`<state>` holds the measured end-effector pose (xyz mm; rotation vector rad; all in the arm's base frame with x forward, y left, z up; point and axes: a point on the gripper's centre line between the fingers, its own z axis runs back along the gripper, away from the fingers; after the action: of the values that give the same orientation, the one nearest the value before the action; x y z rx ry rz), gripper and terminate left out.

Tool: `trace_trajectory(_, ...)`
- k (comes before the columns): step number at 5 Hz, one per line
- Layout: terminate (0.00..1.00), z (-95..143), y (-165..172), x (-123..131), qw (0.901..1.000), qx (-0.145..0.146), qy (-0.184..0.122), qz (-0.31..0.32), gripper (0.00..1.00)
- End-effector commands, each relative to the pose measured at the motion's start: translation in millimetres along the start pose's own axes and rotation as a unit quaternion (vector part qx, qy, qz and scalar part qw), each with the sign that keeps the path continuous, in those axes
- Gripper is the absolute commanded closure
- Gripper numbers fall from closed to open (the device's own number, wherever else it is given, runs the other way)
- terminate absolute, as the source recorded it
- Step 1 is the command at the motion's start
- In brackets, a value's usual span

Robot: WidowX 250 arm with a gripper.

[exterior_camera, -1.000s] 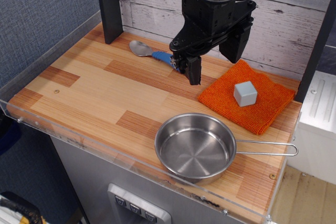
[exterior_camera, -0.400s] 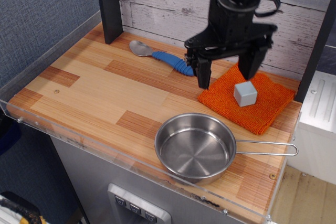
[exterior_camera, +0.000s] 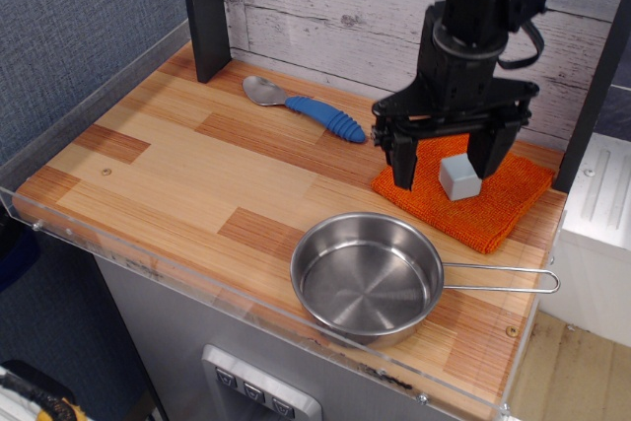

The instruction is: Hold the light blue cube from top of orange cloth which is in top right side of the table, and place it on top left side of the table.

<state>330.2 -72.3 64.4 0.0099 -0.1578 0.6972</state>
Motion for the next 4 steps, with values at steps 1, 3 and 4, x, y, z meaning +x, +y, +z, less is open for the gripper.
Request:
trace_trajectory(1, 0.00, -5, -21, 10, 0.9988, -0.037, -0.020, 0.025, 0.00)
trace_trajectory(3, 0.00, -21, -35, 20, 0.9989, -0.030, -0.021, 0.031, 0.00)
trace_trajectory(4, 0.00, -28, -40, 23, 0.9989, -0.033, -0.017, 0.029, 0.00)
